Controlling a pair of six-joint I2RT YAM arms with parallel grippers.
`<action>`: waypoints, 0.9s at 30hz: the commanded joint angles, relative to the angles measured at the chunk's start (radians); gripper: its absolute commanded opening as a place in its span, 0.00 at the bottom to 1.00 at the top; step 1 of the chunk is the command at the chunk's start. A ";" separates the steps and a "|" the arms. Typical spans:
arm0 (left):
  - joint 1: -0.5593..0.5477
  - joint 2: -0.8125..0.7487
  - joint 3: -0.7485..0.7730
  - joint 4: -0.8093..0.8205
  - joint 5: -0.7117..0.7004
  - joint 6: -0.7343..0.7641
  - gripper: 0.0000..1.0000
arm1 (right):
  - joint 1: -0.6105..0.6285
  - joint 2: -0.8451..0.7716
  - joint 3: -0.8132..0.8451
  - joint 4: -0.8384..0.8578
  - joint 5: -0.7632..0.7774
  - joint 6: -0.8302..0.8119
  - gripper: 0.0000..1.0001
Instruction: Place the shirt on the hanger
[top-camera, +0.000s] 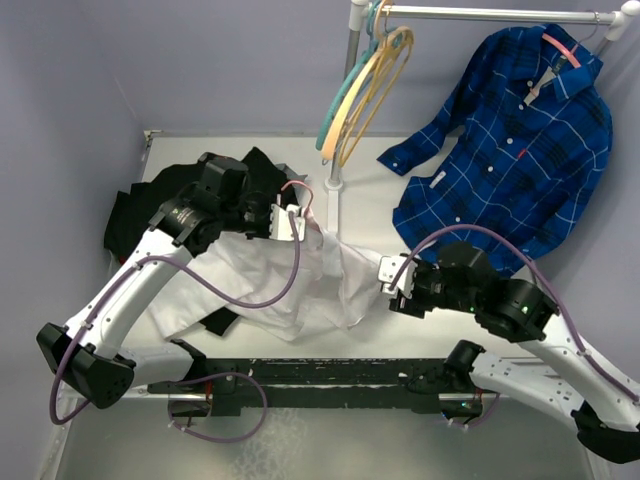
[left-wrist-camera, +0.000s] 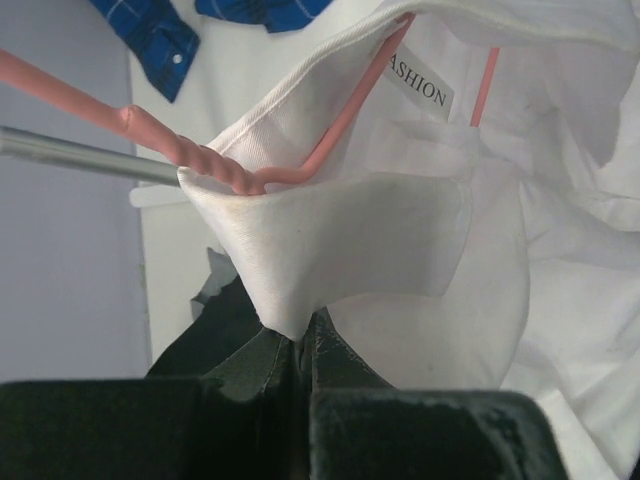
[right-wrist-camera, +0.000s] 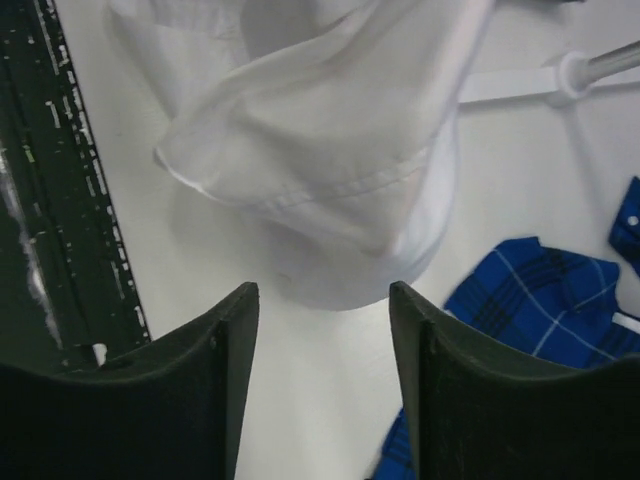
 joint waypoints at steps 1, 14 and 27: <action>0.002 -0.007 0.058 0.182 -0.109 -0.076 0.00 | 0.015 0.071 0.074 -0.063 -0.086 -0.044 0.58; 0.007 0.041 0.078 0.250 -0.180 -0.080 0.00 | 0.098 0.232 0.112 0.480 0.094 0.551 1.00; 0.007 0.070 0.081 0.268 -0.186 -0.095 0.00 | 0.553 0.359 -0.086 0.402 1.025 1.128 1.00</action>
